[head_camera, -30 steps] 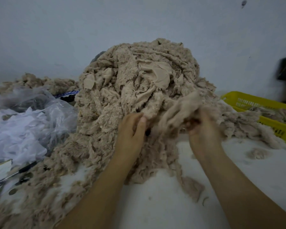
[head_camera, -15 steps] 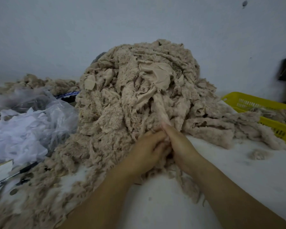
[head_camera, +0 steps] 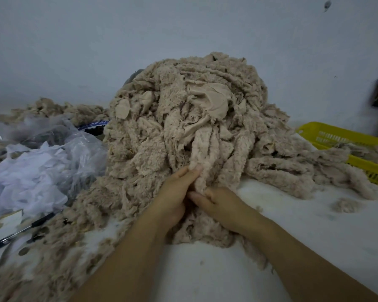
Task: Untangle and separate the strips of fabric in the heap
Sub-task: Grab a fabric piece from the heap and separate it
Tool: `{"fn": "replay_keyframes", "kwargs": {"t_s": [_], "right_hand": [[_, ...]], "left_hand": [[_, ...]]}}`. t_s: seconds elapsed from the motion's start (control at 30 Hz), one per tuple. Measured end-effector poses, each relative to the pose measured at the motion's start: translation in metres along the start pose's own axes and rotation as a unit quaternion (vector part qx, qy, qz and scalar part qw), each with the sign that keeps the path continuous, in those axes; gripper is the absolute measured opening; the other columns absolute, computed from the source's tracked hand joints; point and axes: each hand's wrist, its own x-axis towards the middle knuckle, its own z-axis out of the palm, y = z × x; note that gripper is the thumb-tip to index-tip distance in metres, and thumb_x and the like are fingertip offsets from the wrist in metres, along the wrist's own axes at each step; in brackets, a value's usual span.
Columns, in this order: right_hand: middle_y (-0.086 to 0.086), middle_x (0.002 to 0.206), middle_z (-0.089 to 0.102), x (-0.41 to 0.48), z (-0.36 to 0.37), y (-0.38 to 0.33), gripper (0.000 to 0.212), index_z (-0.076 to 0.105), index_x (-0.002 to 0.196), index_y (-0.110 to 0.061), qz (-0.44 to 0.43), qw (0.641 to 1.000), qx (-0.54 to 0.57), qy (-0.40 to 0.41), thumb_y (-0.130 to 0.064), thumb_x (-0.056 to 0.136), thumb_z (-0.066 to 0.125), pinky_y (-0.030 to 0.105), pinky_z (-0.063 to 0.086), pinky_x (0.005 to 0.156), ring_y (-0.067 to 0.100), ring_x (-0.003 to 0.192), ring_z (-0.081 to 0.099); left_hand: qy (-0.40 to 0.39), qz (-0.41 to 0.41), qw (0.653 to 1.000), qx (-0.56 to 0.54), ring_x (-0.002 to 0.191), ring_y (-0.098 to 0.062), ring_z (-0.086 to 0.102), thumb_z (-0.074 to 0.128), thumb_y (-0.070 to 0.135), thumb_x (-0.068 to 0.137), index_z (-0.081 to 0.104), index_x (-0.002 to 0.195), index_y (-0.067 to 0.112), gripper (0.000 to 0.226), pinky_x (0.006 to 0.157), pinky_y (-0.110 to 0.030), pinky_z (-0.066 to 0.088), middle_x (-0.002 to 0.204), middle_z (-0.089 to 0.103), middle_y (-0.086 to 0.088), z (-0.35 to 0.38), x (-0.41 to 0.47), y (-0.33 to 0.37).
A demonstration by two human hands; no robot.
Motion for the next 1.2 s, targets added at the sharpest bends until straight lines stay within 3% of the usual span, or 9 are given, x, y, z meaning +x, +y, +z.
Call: {"fn": "replay_keyframes", "kwargs": {"t_s": [0.1, 0.2, 0.3, 0.47, 0.6, 0.9, 1.0, 1.07, 1.2], "right_hand": [[-0.027, 0.062, 0.057, -0.003, -0.004, 0.003, 0.045, 0.059, 0.061, -0.043, 0.050, 0.992, 0.113, 0.013, -0.075, 0.086, 0.041, 0.015, 0.044, 0.065, -0.009, 0.062, 0.054], [-0.045, 0.100, 0.056, -0.002, -0.008, 0.002, 0.054, 0.059, 0.108, -0.060, 0.084, 0.964, 0.245, 0.056, -0.091, 0.075, 0.031, 0.001, 0.034, 0.088, -0.029, 0.099, 0.047], [-0.044, 0.106, 0.044, 0.002, -0.013, -0.003, 0.040, 0.050, 0.103, -0.058, 0.098, 0.945, 0.296, 0.093, -0.081, 0.074, 0.036, -0.004, 0.031, 0.079, -0.036, 0.091, 0.041], [-0.025, 0.104, 0.070, 0.002, -0.014, 0.000, 0.035, 0.069, 0.094, -0.046, 0.110, 0.908, 0.391, 0.100, -0.070, 0.072, 0.056, 0.017, 0.045, 0.093, -0.008, 0.104, 0.063], [-0.002, 0.104, 0.076, 0.005, -0.012, 0.002, 0.024, 0.073, 0.104, -0.023, 0.151, 0.886, 0.426, 0.101, -0.041, 0.095, 0.060, 0.035, 0.051, 0.097, 0.013, 0.103, 0.070], [-0.001, 0.061, 0.048, 0.007, -0.031, 0.007, 0.032, 0.047, 0.059, -0.020, 0.162, 0.792, 0.555, 0.197, -0.011, 0.090, 0.051, 0.032, 0.042, 0.067, 0.011, 0.056, 0.046], [0.002, 0.074, 0.058, 0.005, -0.031, 0.004, 0.017, 0.063, 0.085, -0.011, 0.170, 0.777, 0.578, 0.181, -0.020, 0.096, 0.053, 0.027, 0.049, 0.058, 0.009, 0.051, 0.046], [0.000, 0.078, 0.067, 0.003, -0.025, -0.001, 0.031, 0.067, 0.111, -0.008, 0.181, 0.785, 0.580, 0.120, -0.032, 0.099, 0.053, 0.022, 0.049, 0.050, 0.007, 0.047, 0.046], [-0.001, 0.077, 0.071, 0.000, -0.021, -0.005, 0.036, 0.074, 0.108, -0.015, 0.166, 0.805, 0.567, 0.050, -0.044, 0.094, 0.058, 0.021, 0.049, 0.054, 0.009, 0.050, 0.057]], "left_hand": [[-0.014, -0.005, 0.999, -0.051, 0.097, -0.018, 0.073, 0.068, 0.023, 0.084, 0.080, 0.095, 0.019, 0.016, 0.077, -0.028, 0.059, 0.107, 0.076, -0.006, -0.001, 0.000, 0.002], [-0.030, 0.042, 0.998, 0.039, 0.107, -0.015, 0.070, 0.061, 0.025, 0.095, 0.071, 0.112, 0.018, 0.021, 0.083, -0.023, 0.056, 0.113, 0.075, -0.002, 0.001, -0.003, 0.000], [-0.058, 0.064, 0.981, 0.174, 0.108, -0.003, 0.067, 0.052, 0.030, 0.102, 0.070, 0.108, 0.030, 0.019, 0.084, -0.012, 0.050, 0.109, 0.074, 0.013, 0.005, -0.010, -0.009], [-0.085, 0.016, 0.985, 0.152, 0.092, 0.017, 0.064, 0.049, 0.031, 0.103, 0.065, 0.098, 0.039, 0.019, 0.073, -0.001, 0.045, 0.089, 0.071, 0.033, 0.014, -0.013, -0.007], [-0.083, 0.022, 0.987, 0.137, 0.086, 0.017, 0.065, 0.052, 0.033, 0.101, 0.075, 0.078, 0.043, 0.034, 0.069, 0.000, 0.045, 0.085, 0.071, 0.031, 0.011, -0.010, -0.007], [0.019, 0.023, 0.998, 0.047, 0.105, -0.019, 0.071, 0.059, 0.033, 0.098, 0.075, 0.110, 0.022, 0.023, 0.092, -0.034, 0.053, 0.110, 0.076, -0.003, -0.001, -0.002, 0.000], [-0.022, -0.003, 1.000, 0.000, 0.109, -0.024, 0.069, 0.060, 0.035, 0.090, 0.070, 0.120, 0.012, 0.039, 0.093, -0.038, 0.053, 0.118, 0.072, -0.011, -0.003, -0.003, 0.003], [-0.067, -0.025, 0.997, -0.002, 0.097, -0.029, 0.071, 0.059, 0.037, 0.088, 0.072, 0.116, 0.006, 0.044, 0.083, -0.038, 0.058, 0.109, 0.072, -0.019, 0.000, -0.006, 0.000], [-0.104, -0.054, 0.992, 0.051, 0.084, -0.027, 0.071, 0.060, 0.043, 0.086, 0.075, 0.101, 0.004, 0.045, 0.074, -0.033, 0.058, 0.092, 0.072, -0.019, 0.003, -0.008, -0.004]]}}
